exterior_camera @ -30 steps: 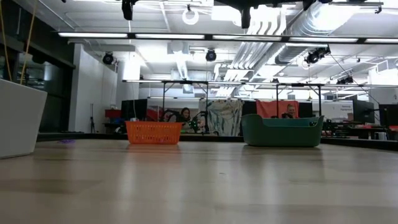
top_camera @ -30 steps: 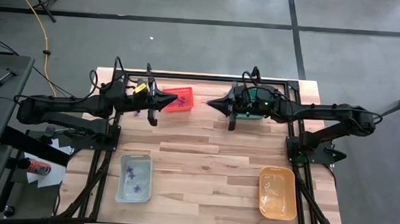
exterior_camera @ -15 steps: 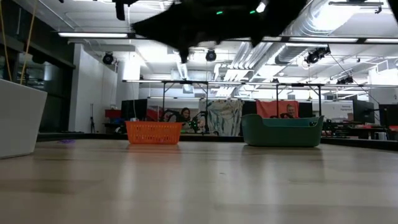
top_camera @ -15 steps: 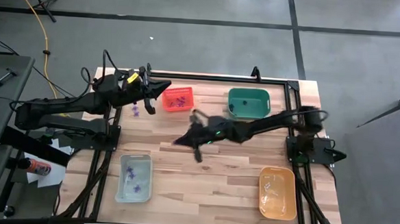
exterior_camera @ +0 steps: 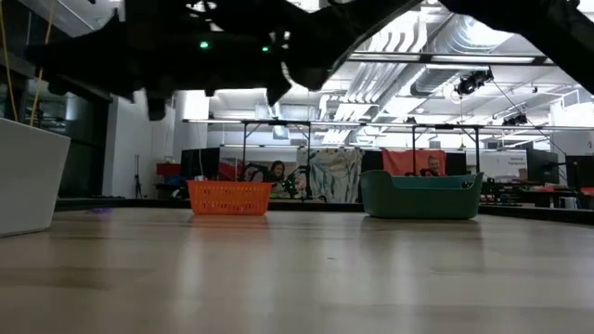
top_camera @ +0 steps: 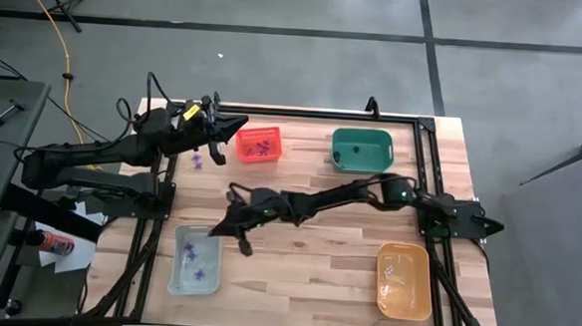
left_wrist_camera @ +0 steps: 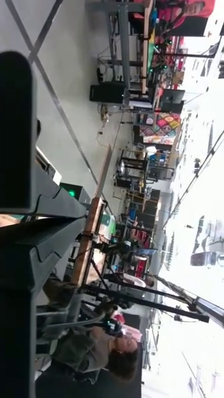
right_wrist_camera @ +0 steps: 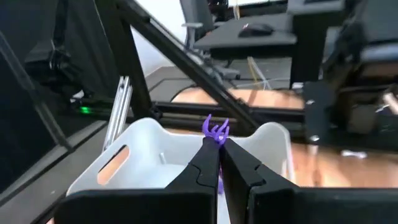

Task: Sort Halloween decoration
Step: Put the purple spider toy into the white bin

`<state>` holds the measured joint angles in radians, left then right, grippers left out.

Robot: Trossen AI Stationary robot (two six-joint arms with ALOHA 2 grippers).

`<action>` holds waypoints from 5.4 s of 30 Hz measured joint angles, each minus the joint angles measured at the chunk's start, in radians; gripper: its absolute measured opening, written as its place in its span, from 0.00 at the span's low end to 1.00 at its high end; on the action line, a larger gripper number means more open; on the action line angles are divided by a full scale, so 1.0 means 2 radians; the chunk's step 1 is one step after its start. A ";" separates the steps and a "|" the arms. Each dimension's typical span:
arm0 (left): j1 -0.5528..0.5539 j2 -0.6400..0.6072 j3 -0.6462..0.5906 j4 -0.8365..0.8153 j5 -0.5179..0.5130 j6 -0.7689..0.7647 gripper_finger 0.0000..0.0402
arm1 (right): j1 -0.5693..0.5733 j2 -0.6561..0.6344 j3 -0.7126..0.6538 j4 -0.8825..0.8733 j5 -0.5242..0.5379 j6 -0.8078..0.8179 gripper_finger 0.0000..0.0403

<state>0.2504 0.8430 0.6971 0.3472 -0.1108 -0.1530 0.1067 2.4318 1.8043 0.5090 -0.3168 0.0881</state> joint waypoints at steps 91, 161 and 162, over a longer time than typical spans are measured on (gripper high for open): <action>-0.064 0.082 -0.122 0.136 0.081 -0.052 0.00 | -0.102 -0.567 -0.487 -0.055 0.120 0.070 0.04; 0.235 0.306 -0.038 -0.580 0.031 -0.158 0.30 | -0.110 -0.567 -0.487 -0.176 0.128 0.043 0.00; 0.235 0.304 -0.038 -0.582 0.034 -0.155 0.25 | -0.110 -0.567 -0.487 -0.176 0.128 0.043 0.00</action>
<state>0.7195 1.4517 0.6203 -0.8163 -0.0429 -0.4628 -0.1131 1.2972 0.8295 0.1562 -0.0601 0.1745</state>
